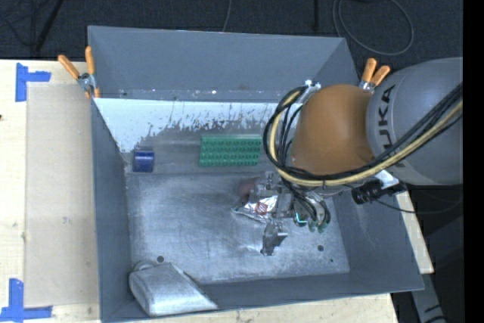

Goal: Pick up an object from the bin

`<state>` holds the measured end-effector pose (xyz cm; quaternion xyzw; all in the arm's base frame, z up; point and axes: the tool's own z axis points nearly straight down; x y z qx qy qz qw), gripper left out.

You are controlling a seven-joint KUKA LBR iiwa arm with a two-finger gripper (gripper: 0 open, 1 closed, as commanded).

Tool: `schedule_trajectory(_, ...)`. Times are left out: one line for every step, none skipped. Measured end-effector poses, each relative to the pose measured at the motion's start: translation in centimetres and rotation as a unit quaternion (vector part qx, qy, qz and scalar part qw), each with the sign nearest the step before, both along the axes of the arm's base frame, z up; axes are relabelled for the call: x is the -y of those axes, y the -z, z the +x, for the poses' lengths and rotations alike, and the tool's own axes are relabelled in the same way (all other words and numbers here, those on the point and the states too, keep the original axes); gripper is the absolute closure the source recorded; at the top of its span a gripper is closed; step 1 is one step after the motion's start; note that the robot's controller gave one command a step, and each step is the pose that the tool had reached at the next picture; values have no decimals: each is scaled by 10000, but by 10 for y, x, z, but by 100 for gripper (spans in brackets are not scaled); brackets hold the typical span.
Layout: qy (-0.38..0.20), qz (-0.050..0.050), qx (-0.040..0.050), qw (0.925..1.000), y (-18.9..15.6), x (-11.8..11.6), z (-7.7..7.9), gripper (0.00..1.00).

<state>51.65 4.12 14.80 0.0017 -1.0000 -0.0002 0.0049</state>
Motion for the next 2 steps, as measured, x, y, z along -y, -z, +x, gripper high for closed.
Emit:
schedule_trajectory(-189,27,84,9998,73,36,77,0)
schedule_trajectory(-184,26,157,9997,68,36,79,100)
